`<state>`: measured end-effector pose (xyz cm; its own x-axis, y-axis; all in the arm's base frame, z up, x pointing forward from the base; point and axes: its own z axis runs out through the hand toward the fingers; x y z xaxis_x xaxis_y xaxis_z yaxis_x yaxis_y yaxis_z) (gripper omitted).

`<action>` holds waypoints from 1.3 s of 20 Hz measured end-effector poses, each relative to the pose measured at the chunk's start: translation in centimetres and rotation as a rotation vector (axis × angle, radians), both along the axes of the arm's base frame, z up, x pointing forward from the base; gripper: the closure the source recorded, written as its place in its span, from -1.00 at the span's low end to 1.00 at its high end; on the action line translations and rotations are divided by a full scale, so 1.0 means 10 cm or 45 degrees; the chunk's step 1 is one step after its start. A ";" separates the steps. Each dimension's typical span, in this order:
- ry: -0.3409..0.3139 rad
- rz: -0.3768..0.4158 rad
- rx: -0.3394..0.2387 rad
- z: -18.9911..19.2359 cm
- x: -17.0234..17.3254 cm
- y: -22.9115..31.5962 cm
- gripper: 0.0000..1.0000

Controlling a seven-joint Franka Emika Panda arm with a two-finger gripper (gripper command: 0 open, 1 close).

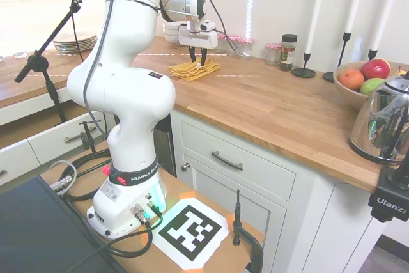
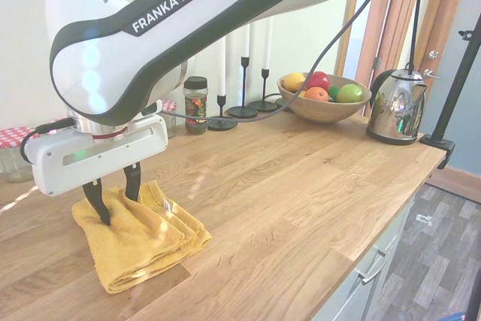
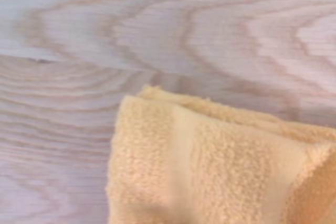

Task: Wipe the counter

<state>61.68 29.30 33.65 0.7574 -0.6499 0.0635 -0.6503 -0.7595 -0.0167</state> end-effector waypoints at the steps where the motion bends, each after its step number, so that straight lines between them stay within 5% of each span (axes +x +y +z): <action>1: 0.000 0.001 0.000 0.00 0.00 0.00 1.00; 18: -0.002 0.019 -0.004 0.01 0.01 -0.03 1.00; 26: 0.003 -0.024 0.000 0.04 0.16 -0.58 1.00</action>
<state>63.28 23.53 34.00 0.7454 -0.6638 0.0617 -0.6642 -0.7474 -0.0155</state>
